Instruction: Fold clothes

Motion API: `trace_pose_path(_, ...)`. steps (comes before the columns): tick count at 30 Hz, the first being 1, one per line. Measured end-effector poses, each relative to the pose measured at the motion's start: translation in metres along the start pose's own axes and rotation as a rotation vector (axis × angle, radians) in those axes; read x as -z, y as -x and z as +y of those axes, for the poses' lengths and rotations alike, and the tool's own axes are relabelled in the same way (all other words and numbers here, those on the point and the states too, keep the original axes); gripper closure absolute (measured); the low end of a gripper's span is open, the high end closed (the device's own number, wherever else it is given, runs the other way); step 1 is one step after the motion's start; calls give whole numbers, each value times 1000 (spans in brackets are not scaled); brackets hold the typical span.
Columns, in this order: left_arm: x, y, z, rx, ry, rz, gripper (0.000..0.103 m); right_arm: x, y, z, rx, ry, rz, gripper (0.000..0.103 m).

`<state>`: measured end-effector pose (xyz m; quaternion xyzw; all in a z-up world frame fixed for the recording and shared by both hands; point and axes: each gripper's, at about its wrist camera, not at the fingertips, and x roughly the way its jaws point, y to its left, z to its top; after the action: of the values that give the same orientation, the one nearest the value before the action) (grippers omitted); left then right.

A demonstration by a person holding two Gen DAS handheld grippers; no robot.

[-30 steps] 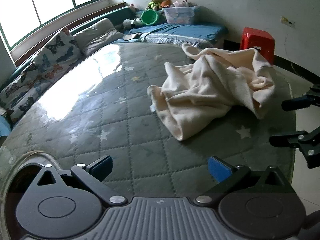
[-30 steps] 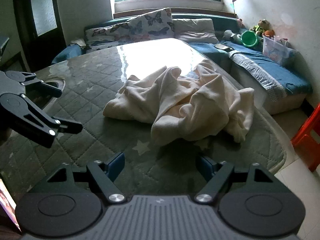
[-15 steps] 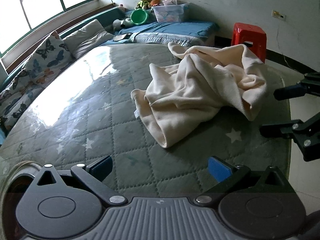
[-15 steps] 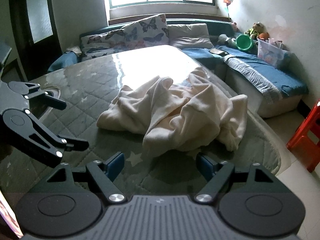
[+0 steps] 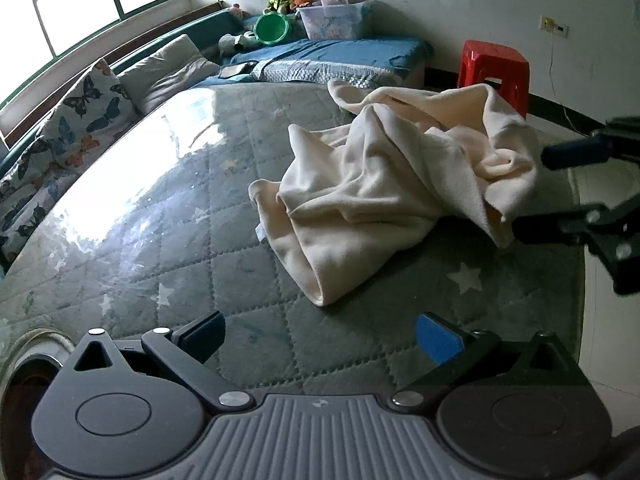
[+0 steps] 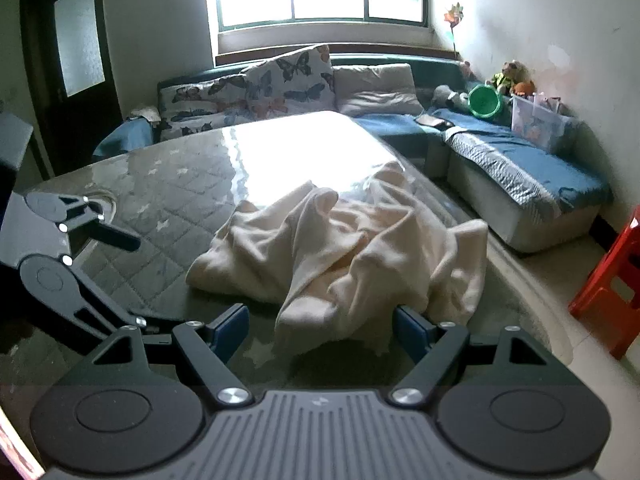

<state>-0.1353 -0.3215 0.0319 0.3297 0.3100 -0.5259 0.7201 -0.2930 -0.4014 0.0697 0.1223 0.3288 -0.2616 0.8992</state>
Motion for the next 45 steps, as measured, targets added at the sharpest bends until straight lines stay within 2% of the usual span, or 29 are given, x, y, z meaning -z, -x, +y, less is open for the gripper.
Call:
trace_pose_path(10, 0, -4, 1, 2, 7, 11, 0, -26, -2, 3, 35, 60, -90, 22)
trace_pose_path(15, 0, -5, 3, 2, 12, 16, 0, -38, -11, 7, 3, 95, -111, 25)
trace_pose_path(24, 1, -7, 3, 1, 13, 25, 0, -42, -62, 8, -48, 99, -18, 42)
trace_pose_path(32, 3, -9, 6, -3, 21, 32, 0, -29, -80, 1, -83, 67, 34, 67)
trace_pose_path(34, 4, -10, 7, -4, 23, 35, 0, -27, -78, -1, -90, 56, 30, 77)
trace_pose_path(39, 7, -10, 10, -8, 29, 37, 0, -25, -74, 1, -112, 55, 31, 82)
trace_pose_path(45, 10, -7, 12, -14, 30, 36, 0, -25, -70, 17, -173, 78, 33, 83)
